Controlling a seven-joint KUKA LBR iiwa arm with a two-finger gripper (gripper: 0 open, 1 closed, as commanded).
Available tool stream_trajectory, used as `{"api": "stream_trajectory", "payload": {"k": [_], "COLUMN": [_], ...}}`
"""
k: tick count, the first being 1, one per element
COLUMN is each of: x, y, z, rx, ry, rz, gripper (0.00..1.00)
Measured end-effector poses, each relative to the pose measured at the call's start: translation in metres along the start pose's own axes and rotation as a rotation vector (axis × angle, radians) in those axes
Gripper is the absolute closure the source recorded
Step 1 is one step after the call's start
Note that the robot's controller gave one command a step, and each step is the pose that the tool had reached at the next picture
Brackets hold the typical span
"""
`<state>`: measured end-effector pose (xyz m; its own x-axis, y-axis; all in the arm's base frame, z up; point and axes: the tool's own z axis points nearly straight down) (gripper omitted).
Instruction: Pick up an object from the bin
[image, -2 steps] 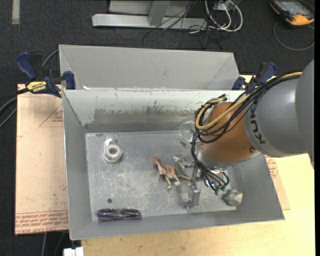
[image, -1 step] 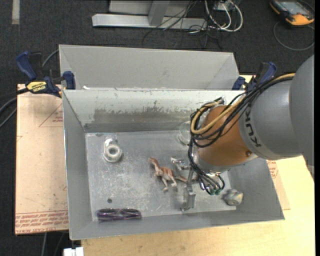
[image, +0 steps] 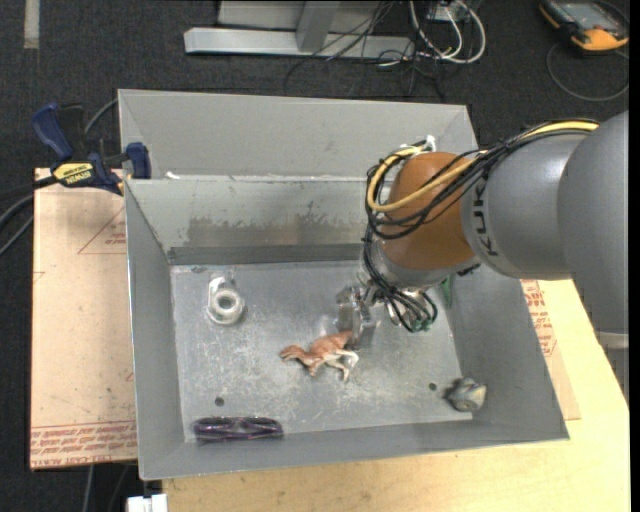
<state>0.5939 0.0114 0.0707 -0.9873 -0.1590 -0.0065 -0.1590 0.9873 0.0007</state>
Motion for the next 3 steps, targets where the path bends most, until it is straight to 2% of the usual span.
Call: {"api": "stream_trajectory", "payload": {"k": [1, 2, 3], "x": [0.0, 0.022, 0.022], "y": [0.0, 0.04, 0.04], "z": [0.0, 0.0, 0.0], "rx": [0.0, -0.001, -0.001], "ry": [0.0, -0.003, -0.003], "rz": [-0.001, -0.184, -0.178], "gripper": [1.0, 1.0, 1.0]}}
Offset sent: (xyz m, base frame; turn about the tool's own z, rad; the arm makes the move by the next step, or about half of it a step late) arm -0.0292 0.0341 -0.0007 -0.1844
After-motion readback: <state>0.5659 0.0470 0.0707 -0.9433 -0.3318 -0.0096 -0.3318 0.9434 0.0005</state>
